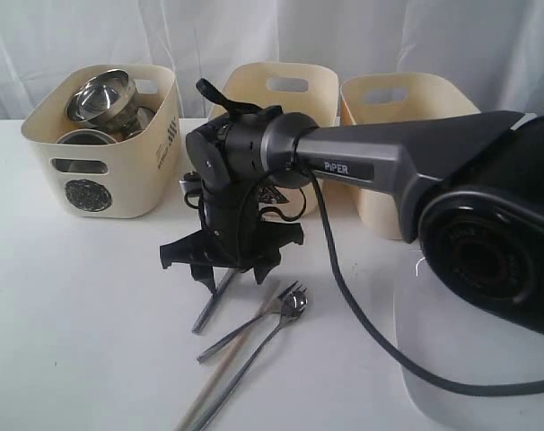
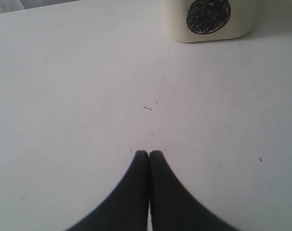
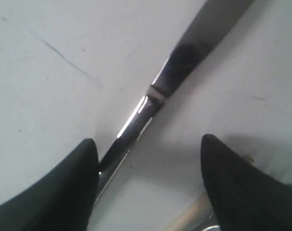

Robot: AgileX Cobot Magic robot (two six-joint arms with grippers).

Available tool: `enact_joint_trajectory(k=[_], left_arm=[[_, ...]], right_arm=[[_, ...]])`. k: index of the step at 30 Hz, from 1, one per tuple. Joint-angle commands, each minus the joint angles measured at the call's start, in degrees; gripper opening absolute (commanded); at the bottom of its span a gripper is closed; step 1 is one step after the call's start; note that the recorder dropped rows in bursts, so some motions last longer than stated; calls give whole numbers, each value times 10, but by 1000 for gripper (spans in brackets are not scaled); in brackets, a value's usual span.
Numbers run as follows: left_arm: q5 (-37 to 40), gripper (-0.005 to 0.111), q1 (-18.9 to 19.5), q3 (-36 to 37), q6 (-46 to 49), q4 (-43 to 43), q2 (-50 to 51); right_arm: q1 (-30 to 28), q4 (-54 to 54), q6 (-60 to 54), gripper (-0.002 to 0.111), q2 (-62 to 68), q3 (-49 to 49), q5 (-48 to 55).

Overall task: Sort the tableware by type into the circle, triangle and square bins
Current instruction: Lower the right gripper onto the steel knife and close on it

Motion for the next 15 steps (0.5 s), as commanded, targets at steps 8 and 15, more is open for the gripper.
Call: enact_joint_trajectory(k=[8,15], left_arm=[[-1,0,0,2,-1,-6,-2],[-1,0,0,2,-1,-6,-2]], right_arm=[[-1,-8,-8,58,0,-2,100],[-1,-12,-43,40,1,0,47]])
